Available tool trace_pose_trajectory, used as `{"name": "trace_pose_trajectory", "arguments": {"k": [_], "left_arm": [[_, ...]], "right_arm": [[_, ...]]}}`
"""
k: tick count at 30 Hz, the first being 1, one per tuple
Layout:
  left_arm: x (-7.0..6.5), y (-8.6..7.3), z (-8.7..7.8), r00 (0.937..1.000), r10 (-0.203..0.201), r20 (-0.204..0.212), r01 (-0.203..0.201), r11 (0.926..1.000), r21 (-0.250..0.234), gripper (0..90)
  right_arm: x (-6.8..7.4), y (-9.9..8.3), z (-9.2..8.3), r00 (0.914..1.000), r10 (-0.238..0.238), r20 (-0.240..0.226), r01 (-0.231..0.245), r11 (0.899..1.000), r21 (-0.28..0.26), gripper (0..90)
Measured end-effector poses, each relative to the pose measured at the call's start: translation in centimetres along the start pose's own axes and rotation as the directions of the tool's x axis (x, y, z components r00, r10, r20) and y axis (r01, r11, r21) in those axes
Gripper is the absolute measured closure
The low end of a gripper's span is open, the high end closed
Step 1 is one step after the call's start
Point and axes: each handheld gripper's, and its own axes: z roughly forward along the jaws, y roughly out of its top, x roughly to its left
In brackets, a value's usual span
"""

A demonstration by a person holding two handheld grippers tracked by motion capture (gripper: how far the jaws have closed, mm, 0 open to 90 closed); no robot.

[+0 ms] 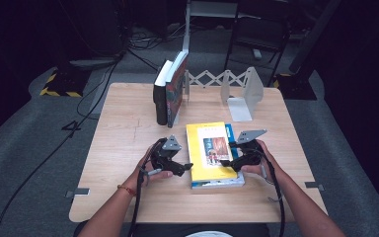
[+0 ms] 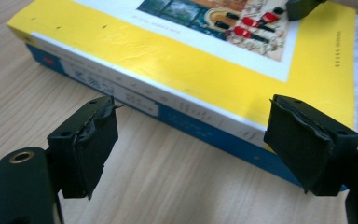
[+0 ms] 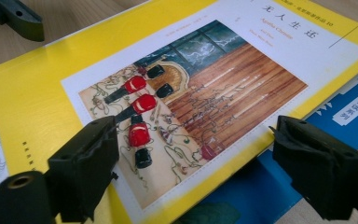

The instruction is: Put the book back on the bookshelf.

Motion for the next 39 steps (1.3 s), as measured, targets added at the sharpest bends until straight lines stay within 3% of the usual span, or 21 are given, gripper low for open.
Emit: {"name": "trace_pose_trajectory", "arguments": {"k": [7,12,15,16,20,21,24,27,29,30,32,34,36,39], "left_arm": [[0.6,0.5,1.1,0.9985,-0.048,0.025,0.048,0.9988,-0.004,15.8],[1.5,1.0,2.5,0.9867,-0.136,0.089,0.136,0.9906,0.006,14.8],[2.0,1.4,3.2,0.9878,-0.136,0.076,0.135,0.9907,0.018,6.5],[2.2,1.5,3.4,0.9845,-0.155,0.083,0.153,0.9879,0.025,4.6],[2.7,1.6,3.7,0.9822,-0.165,0.089,0.164,0.9862,0.027,0.6],[3.1,1.6,4.0,0.9771,-0.19,0.097,0.188,0.9818,0.027,0.3],[3.6,1.5,4.1,0.9736,-0.201,0.108,0.201,0.9795,0.019,0.3],[4.2,1.3,4.2,0.9656,-0.232,0.117,0.233,0.9724,0.006,0.3],[4.5,1.1,4.5,0.9494,-0.27,0.16,0.269,0.9627,0.026,0.4],[4.4,1.1,4.4,0.9471,-0.279,0.158,0.278,0.9601,0.032,0.3],[4.4,1.1,4.3,0.9484,-0.278,0.153,0.275,0.9606,0.037,0.3],[4.2,1.2,4.0,0.9559,-0.259,0.137,0.256,0.9657,0.044,0.4],[4.0,1.3,3.9,0.9588,-0.257,0.121,0.253,0.9664,0.043,0.4],[3.5,1.5,3.4,0.9704,-0.223,0.092,0.221,0.9747,0.031,2.7]], "right_arm": [[0.1,-0.1,-0.1,0.9997,-0.022,-0.01,0.022,1.0,-0.006,14.9],[0.1,-0.2,0.0,0.9996,-0.024,-0.014,0.024,1.0,-0.015,14.9],[0.2,-0.1,0.0,0.9996,-0.025,-0.013,0.025,1.0,-0.014,14.9],[0.1,-0.1,0.0,0.9996,-0.025,-0.014,0.024,1.0,-0.014,14.9],[0.2,-0.1,0.0,0.9996,-0.024,-0.013,0.024,1.0,-0.017,14.8],[0.3,-0.1,0.1,0.9996,-0.027,-0.01,0.027,0.999,-0.019,14.8],[0.5,-0.1,0.1,0.9995,-0.03,-0.01,0.03,0.999,-0.02,14.7],[0.7,0.0,0.2,0.9993,-0.038,-0.009,0.037,0.999,-0.025,14.7],[0.9,0.0,0.4,0.9986,-0.047,-0.023,0.046,0.998,-0.032,14.7],[1.0,0.1,0.6,0.9983,-0.051,-0.028,0.05,0.998,-0.034,14.7],[1.2,0.3,0.7,0.9981,-0.054,-0.029,0.054,0.998,-0.032,14.6],[1.3,0.3,0.8,0.998,-0.055,-0.031,0.054,0.998,-0.034,14.6],[1.3,0.2,0.8,0.998,-0.055,-0.03,0.054,0.998,-0.038,14.7],[1.3,0.2,0.8,0.9979,-0.055,-0.036,0.053,0.998,-0.037,14.7]]}}
